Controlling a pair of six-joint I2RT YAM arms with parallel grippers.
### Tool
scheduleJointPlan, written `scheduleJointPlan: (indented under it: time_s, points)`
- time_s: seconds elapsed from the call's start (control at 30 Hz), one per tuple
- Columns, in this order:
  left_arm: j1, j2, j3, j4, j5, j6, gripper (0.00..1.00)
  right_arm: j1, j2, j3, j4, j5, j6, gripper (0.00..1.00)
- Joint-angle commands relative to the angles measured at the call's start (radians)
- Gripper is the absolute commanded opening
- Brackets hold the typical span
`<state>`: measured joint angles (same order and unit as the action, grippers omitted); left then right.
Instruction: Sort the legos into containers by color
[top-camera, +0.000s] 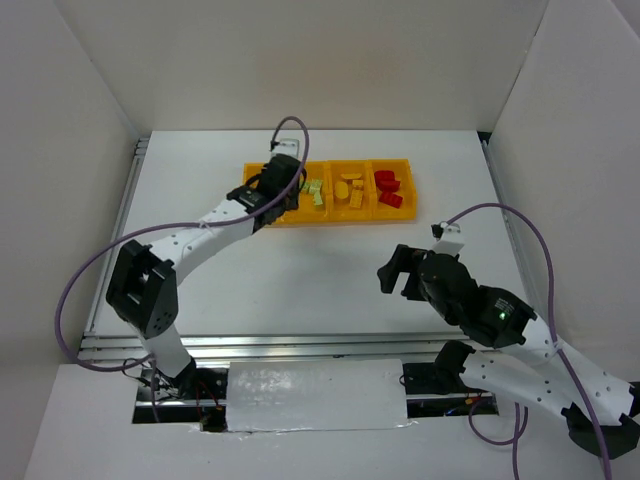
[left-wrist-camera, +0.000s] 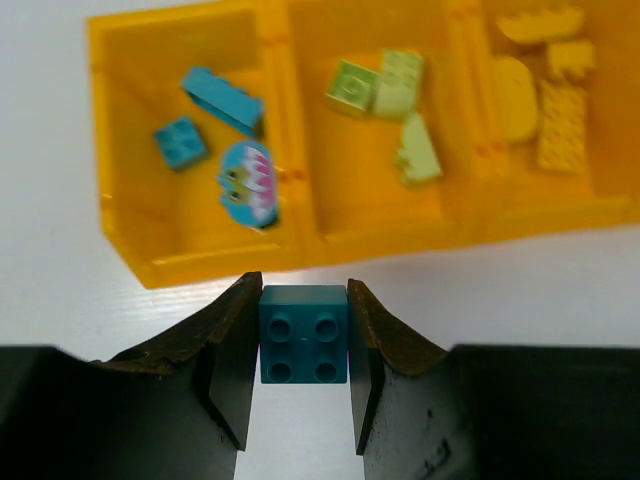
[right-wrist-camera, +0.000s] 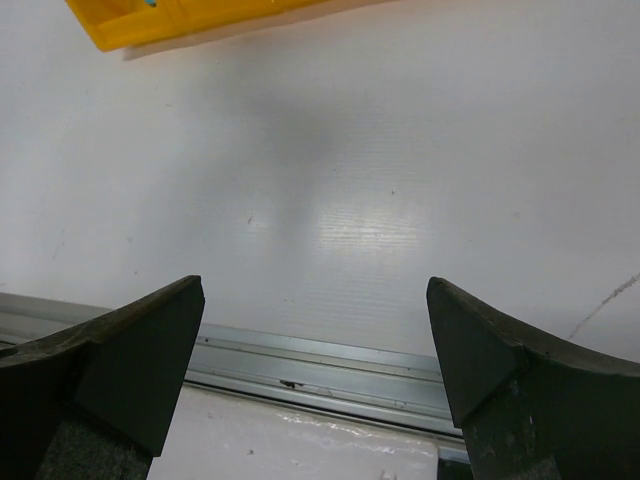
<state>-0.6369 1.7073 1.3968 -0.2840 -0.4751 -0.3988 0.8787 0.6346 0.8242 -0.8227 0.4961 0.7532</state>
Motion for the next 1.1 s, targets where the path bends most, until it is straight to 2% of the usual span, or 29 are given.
scheduleJointPlan:
  time_s: [0.0, 0.13, 0.23, 0.27, 0.33, 0.37, 0.4, 0.43, 0.47, 0.7, 0.83, 0.93, 1.07]
  points:
    - [0.083, 0.034, 0.062, 0.006, -0.048, 0.003, 0.07, -0.003, 0.011, 0.001, 0.045, 0.001, -0.017, 1.00]
    - [0.143, 0.161, 0.177, -0.003, -0.062, 0.037, 0.09, -0.006, 0.019, 0.000, 0.045, -0.004, -0.020, 1.00]
    - [0.167, 0.260, 0.280, -0.030, -0.091, 0.054, 0.16, -0.004, 0.023, 0.000, 0.048, -0.010, -0.026, 1.00]
    - [0.177, 0.285, 0.325, -0.044, -0.097, 0.057, 0.28, -0.003, 0.027, 0.000, 0.050, -0.013, -0.028, 1.00]
    - [0.186, 0.354, 0.376, -0.082, -0.137, 0.046, 0.38, -0.003, 0.036, 0.003, 0.050, -0.017, -0.029, 1.00]
    - [0.197, 0.371, 0.418, -0.102, -0.145, 0.035, 0.52, -0.006, 0.039, 0.004, 0.048, -0.018, -0.032, 1.00]
    - [0.201, 0.383, 0.427, -0.125, -0.145, 0.019, 0.62, -0.003, 0.042, 0.004, 0.050, -0.018, -0.032, 1.00]
    - [0.206, 0.382, 0.416, -0.123, -0.145, 0.008, 0.88, -0.003, 0.046, 0.004, 0.051, -0.019, -0.035, 1.00]
    - [0.210, 0.377, 0.407, -0.119, -0.152, -0.006, 0.98, -0.004, 0.047, 0.006, 0.056, -0.022, -0.040, 1.00]
    - [0.215, 0.208, 0.277, -0.107, -0.164, -0.069, 0.99, -0.004, 0.065, 0.038, 0.043, -0.010, -0.045, 1.00]
    - [0.220, 0.120, 0.154, -0.014, -0.169, -0.038, 1.00, -0.003, 0.059, 0.046, 0.048, -0.016, -0.045, 1.00]
    - [0.223, 0.129, 0.142, 0.035, -0.131, -0.005, 1.00, -0.004, 0.066, 0.050, 0.042, -0.013, -0.038, 1.00]
    - [0.244, 0.219, 0.188, 0.033, -0.065, -0.027, 0.97, -0.003, 0.068, 0.046, 0.037, -0.014, -0.037, 1.00]
